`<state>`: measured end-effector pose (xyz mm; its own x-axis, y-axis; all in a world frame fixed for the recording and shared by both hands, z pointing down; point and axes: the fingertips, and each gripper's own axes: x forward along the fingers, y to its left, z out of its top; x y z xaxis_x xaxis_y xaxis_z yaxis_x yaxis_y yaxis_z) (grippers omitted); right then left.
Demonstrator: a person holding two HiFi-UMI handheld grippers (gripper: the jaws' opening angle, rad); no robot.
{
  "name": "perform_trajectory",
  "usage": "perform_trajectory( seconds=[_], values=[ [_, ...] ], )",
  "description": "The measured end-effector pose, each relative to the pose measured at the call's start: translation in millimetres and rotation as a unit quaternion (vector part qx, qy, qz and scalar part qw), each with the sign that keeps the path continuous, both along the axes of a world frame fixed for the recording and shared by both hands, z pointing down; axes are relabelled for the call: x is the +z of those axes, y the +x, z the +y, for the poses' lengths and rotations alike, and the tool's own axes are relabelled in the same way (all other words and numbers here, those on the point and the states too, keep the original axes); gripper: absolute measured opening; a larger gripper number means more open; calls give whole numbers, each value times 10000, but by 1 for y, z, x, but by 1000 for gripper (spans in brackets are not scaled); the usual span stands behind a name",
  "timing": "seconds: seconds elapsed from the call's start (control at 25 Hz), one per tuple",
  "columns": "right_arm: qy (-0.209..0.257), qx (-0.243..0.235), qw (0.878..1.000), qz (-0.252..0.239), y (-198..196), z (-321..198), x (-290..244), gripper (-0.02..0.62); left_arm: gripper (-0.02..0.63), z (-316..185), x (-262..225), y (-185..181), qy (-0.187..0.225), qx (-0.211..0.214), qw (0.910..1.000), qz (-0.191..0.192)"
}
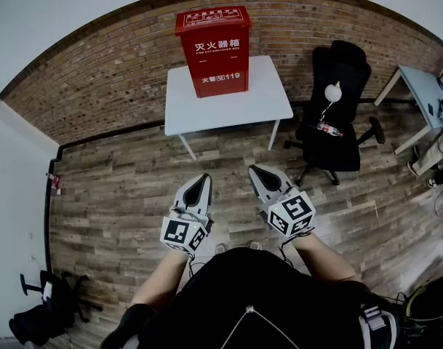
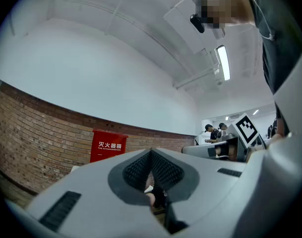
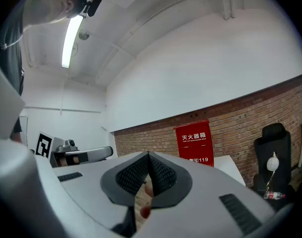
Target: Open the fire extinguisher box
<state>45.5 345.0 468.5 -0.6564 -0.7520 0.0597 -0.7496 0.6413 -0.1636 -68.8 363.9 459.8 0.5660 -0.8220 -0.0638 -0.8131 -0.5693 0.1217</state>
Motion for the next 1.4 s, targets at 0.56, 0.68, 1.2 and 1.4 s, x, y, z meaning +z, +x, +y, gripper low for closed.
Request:
perform_trajectory(
  seconds=[0.56,0.68,1.2,1.4],
  values=[
    [4,-201,9998,-83,13,-10,-2,18,51,-10,1,17,11,-134,9999,-8],
    [-16,-254,9996,-99,20,-12,1,18,51,-11,2,25,25,-184,9998,-11],
    [-451,-383,9981,-153,44,-29,24,18,51,-25,-6,30,192,-592,9980,-70],
    [-481,-349,9982,-78,41,-50,28,18,51,-41,-9,24,234,-614,9978,-41]
  ],
)
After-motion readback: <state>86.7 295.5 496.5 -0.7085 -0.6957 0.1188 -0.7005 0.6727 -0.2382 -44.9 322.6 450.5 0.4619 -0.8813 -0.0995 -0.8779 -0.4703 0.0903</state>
